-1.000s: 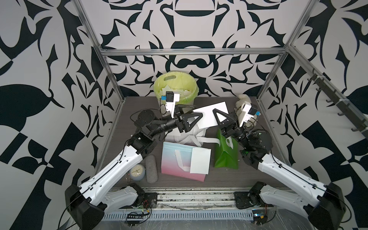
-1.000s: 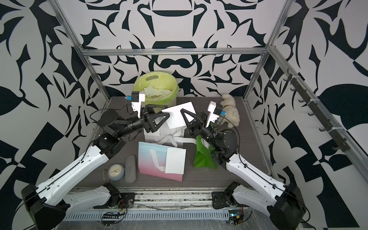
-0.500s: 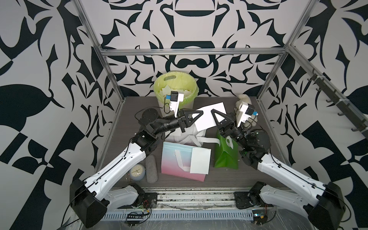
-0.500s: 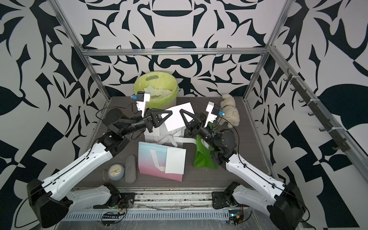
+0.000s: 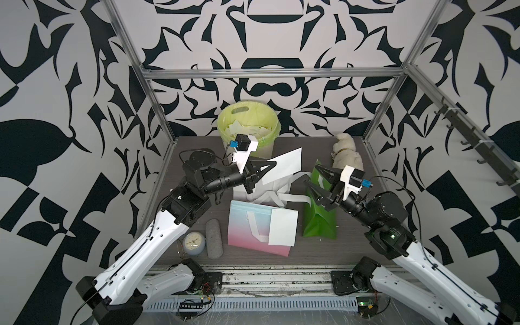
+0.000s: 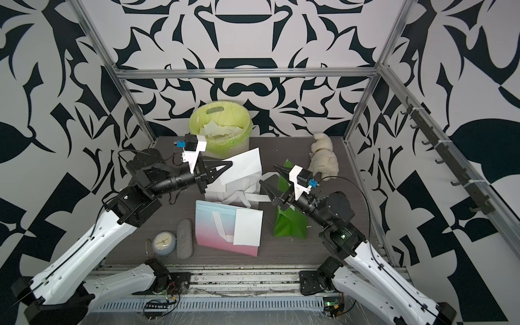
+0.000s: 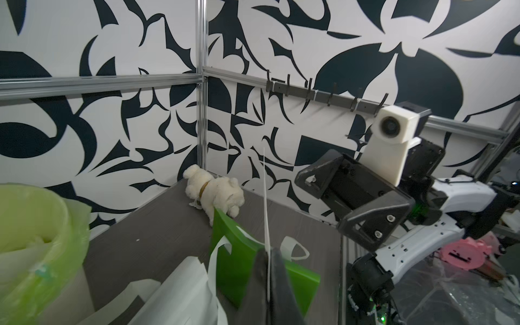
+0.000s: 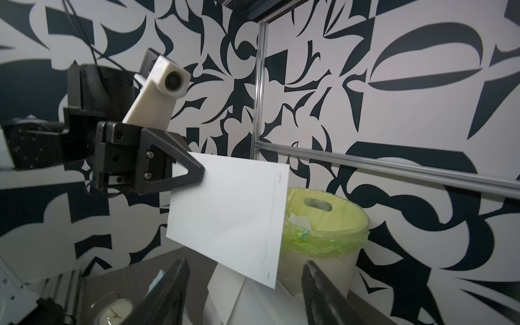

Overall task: Shred takeout receipts and throw away
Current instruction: Shred the takeout receipt.

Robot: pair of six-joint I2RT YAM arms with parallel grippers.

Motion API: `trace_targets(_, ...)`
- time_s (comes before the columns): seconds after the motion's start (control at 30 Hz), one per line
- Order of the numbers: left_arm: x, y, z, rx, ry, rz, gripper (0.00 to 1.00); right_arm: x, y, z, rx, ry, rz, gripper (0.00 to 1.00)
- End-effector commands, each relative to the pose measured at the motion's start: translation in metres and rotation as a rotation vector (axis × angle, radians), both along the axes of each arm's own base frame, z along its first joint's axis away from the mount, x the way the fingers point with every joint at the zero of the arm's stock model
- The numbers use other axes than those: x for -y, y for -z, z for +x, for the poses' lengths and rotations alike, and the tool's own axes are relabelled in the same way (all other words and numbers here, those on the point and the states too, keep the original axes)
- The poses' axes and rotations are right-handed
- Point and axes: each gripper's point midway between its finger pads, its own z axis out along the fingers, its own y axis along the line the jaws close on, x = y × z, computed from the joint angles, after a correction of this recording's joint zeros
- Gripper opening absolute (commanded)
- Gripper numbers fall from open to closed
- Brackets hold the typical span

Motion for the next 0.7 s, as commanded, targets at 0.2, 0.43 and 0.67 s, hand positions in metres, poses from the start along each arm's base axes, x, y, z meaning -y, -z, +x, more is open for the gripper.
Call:
trace_targets(0.2, 0.013, 0.043, -0.01, 0.063, 0.123, 0.219, 0.0, 0.001, 0.001, -0.024, 0.271, -0.006, -0.323, 0.68)
trace_targets(0.43, 0.021, 0.066, -0.03, 0.29, 0.204, 0.326, 0.0, -0.022, 0.004, -0.027, 0.221, -0.146, -0.351, 0.65)
trace_targets(0.67, 0.016, 0.07, -0.037, 0.364, 0.212, 0.342, 0.0, -0.038, 0.006, -0.01, 0.149, -0.173, -0.352, 0.59)
